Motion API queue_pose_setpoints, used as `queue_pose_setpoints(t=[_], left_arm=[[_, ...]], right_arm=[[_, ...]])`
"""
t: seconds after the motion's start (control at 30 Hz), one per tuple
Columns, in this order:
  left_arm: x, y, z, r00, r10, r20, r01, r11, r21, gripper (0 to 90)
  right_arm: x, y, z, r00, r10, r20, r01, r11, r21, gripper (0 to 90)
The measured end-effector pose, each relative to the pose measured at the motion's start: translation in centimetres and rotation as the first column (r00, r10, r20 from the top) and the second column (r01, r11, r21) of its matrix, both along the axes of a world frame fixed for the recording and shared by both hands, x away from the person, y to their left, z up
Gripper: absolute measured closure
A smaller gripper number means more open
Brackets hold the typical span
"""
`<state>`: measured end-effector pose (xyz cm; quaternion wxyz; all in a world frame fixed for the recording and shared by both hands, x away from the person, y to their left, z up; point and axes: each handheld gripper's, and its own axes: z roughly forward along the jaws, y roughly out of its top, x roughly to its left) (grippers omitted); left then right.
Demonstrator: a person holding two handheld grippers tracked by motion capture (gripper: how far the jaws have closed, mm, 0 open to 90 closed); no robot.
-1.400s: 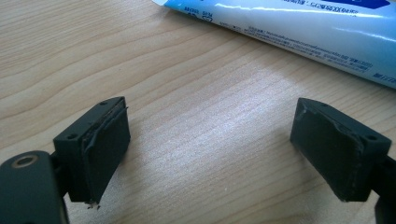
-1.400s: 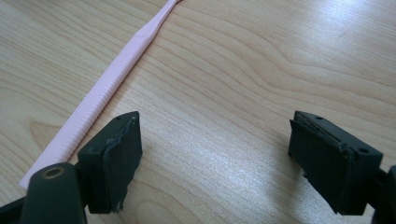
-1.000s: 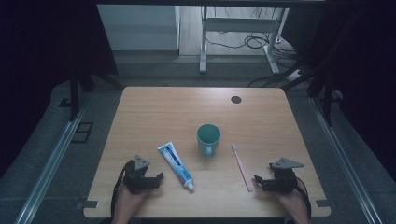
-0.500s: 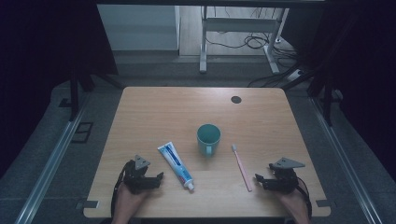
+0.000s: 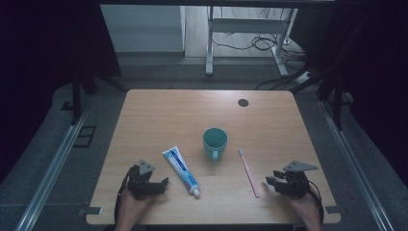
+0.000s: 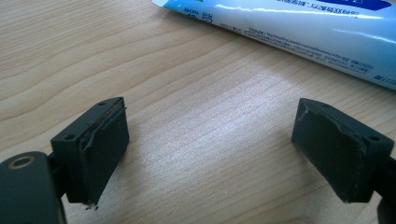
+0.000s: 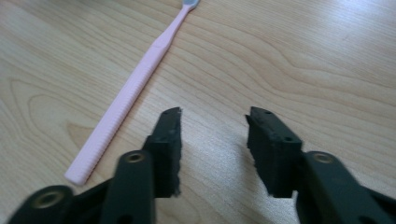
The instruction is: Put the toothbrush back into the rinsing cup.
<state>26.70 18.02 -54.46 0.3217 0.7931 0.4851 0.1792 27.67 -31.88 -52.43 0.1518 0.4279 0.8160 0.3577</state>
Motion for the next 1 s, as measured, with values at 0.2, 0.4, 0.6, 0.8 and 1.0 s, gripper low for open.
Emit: queue_pose_setpoints(t=[0.2, 0.4, 0.6, 0.8, 1.0], left_arm=[[0.0, 0.0, 0.0, 1.0, 0.001, 0.0, -0.001, 1.0, 0.0, 11.3], [0.0, 0.0, 0.0, 1.0, 0.001, 0.0, -0.001, 1.0, 0.0, 11.3], [0.0, 0.0, 0.0, 1.0, 0.003, 0.0, -0.003, 1.0, 0.001, 11.3], [0.0, 0.0, 0.0, 1.0, 0.004, 0.001, -0.004, 1.0, 0.001, 11.4], [0.0, 0.0, 0.0, 1.0, 0.004, 0.001, -0.004, 1.0, 0.001, 11.3]], right_arm=[[-0.2, 0.4, 0.3, 0.9989, 0.046, 0.002, -0.046, 0.9986, -0.027, 79.6], [-0.1, 0.3, 0.4, 0.9972, 0.071, -0.024, -0.071, 0.9975, 0.003, 89.4], [0.0, 0.5, 0.5, 0.9961, 0.083, -0.029, -0.083, 0.9966, 0.0, 89.4], [0.3, 1.2, 0.7, 0.9937, 0.108, -0.03, -0.107, 0.9942, 0.012, 89.3], [0.9, 2.1, 0.9, 0.9907, 0.131, -0.038, -0.13, 0.9911, 0.03, 89.3]])
